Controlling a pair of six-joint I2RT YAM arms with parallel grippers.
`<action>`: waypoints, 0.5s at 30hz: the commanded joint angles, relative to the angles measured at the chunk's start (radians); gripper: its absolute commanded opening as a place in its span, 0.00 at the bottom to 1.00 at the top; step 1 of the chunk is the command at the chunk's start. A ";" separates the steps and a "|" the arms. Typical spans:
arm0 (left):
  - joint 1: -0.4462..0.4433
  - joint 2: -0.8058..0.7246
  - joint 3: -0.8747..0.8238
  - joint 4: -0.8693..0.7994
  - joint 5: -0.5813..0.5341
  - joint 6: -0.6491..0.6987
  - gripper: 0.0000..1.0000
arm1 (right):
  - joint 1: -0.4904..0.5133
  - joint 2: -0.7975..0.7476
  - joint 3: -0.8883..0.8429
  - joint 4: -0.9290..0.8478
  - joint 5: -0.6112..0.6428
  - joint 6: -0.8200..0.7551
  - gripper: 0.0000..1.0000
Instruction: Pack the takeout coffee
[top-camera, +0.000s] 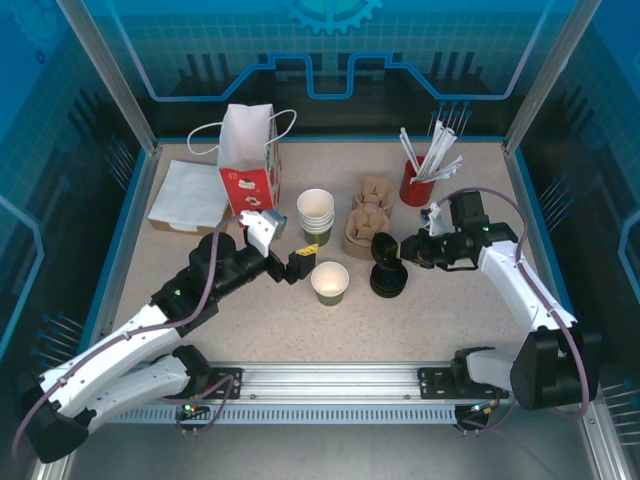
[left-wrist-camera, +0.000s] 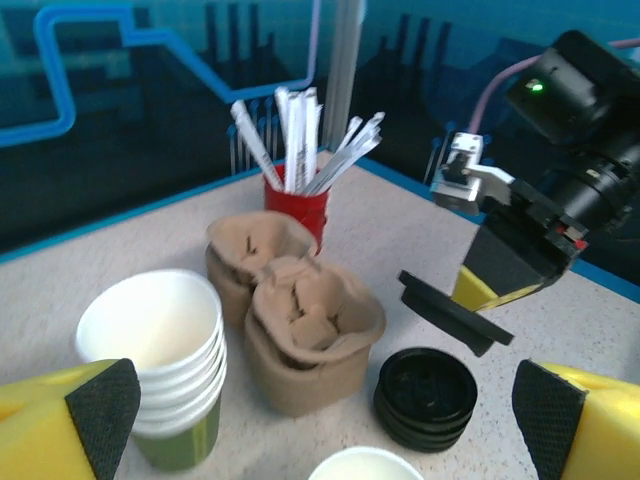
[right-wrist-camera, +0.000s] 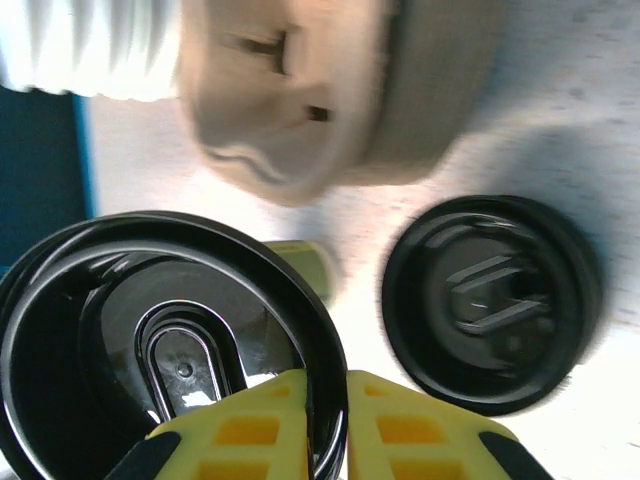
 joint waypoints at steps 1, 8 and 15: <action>-0.005 0.054 0.008 0.224 0.131 0.178 0.99 | -0.016 -0.024 0.014 0.099 -0.205 0.149 0.15; -0.004 0.246 0.034 0.427 0.336 0.346 0.99 | -0.015 -0.089 0.003 0.241 -0.263 0.405 0.16; -0.005 0.414 0.130 0.472 0.467 0.391 0.99 | -0.003 -0.098 0.031 0.258 -0.302 0.457 0.15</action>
